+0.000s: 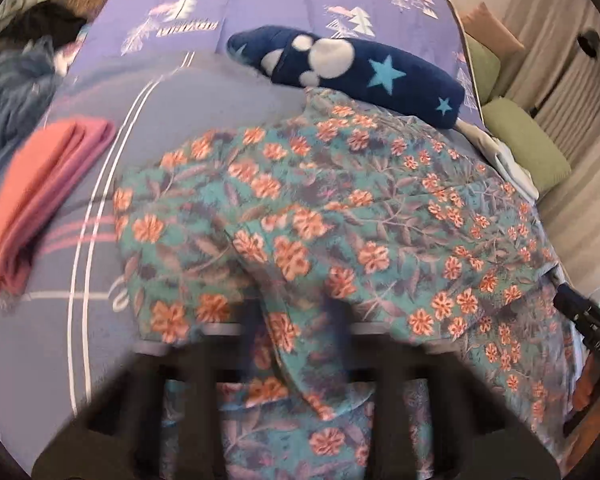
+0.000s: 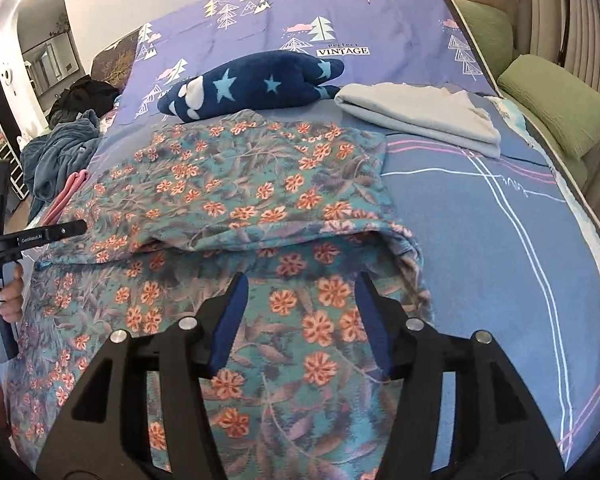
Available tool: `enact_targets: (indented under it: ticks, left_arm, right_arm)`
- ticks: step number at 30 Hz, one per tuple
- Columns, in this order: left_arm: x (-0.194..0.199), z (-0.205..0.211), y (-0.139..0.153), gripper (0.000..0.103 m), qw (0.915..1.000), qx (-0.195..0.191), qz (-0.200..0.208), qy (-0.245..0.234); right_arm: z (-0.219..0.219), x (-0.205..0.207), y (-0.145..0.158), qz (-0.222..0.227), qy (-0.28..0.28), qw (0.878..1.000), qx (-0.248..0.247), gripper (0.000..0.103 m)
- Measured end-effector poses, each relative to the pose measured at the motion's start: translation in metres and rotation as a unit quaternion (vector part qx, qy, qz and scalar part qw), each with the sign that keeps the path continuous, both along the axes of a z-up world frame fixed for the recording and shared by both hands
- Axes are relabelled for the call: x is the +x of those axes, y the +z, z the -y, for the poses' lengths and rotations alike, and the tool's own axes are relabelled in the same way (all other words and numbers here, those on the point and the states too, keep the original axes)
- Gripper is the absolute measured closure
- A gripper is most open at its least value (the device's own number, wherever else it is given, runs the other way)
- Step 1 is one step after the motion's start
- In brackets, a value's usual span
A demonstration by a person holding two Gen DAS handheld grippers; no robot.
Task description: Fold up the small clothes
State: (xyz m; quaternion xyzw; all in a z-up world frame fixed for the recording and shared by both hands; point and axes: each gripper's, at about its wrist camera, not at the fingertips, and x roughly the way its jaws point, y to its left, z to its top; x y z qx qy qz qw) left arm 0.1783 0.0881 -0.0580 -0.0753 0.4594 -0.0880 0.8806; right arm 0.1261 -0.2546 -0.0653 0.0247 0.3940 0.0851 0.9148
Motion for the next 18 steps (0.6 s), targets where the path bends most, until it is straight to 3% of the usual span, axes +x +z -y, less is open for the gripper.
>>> enact_targets:
  ticks: [2,6,9,13,14,15,16,18]
  left_arm:
    - [-0.002,-0.002,0.014,0.101,0.9996,-0.021,0.019,0.003]
    - [-0.014,-0.008,0.077,0.101,0.9935,-0.036,0.107,0.009]
    - [-0.015,-0.015,0.104,0.101,0.9895,-0.013,0.143,0.019]
    - [-0.006,-0.024,0.079,0.096,0.9944,0.004,0.103,0.023]
    - [-0.004,-0.025,0.064,0.089,0.9964,0.013,0.080,0.027]
    - [-0.002,-0.027,0.051,0.069,0.9970,0.025,0.063,0.037]
    - [-0.003,-0.028,0.043,0.063,0.9966,0.036,0.058,0.045]
    - [-0.004,-0.030,0.023,0.063,0.9956,0.063,0.040,0.058]
  right_arm:
    - [0.000,0.002,0.000,0.002,0.002,1.000,-0.008,0.046]
    - [0.000,0.011,-0.004,-0.008,0.000,1.000,-0.010,0.046]
    - [-0.004,0.015,-0.006,-0.014,0.007,1.000,-0.002,0.046]
    - [-0.010,0.016,-0.010,-0.016,0.014,1.000,-0.007,0.046]
    - [-0.011,0.017,-0.012,-0.019,0.014,1.000,-0.007,0.046]
    - [-0.010,0.017,-0.014,-0.025,0.013,1.000,-0.008,0.046]
    - [-0.010,0.017,-0.015,-0.028,0.012,1.000,-0.009,0.046]
    - [-0.008,0.014,-0.013,-0.031,0.014,0.999,-0.008,0.046]
